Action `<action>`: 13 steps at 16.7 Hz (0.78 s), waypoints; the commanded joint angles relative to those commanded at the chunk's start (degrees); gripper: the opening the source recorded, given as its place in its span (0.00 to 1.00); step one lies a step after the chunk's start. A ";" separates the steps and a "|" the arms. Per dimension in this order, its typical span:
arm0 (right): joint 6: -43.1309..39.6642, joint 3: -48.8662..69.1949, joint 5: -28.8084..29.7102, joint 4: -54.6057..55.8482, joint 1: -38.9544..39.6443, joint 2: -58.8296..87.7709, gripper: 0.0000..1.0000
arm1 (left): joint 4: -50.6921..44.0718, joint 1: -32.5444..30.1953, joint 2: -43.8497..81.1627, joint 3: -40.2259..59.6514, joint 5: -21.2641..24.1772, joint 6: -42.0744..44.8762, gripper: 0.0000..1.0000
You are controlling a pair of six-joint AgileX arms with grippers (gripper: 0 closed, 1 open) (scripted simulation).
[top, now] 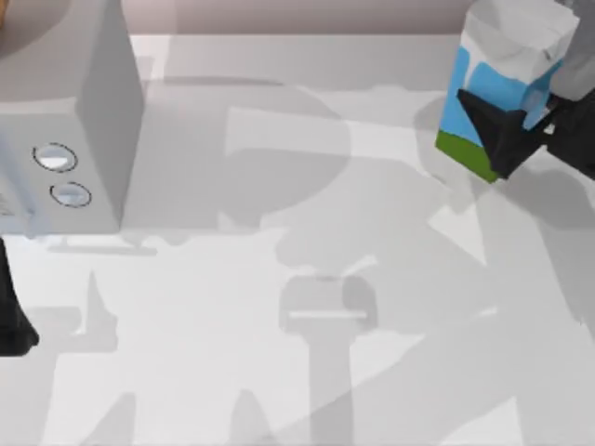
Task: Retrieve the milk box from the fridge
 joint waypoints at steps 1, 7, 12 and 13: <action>-0.08 1.03 0.34 0.29 0.48 1.04 0.00 | 0.00 0.00 0.00 0.00 0.00 0.00 1.00; -0.09 8.38 3.93 1.28 3.98 10.08 0.00 | 0.00 0.00 0.00 0.00 0.00 0.00 1.00; -0.22 10.28 4.87 1.57 4.84 12.04 0.00 | 0.00 0.00 0.00 0.00 0.00 0.00 1.00; -0.22 10.28 4.87 1.57 4.84 12.04 0.00 | 0.00 0.00 0.00 0.00 0.00 0.00 1.00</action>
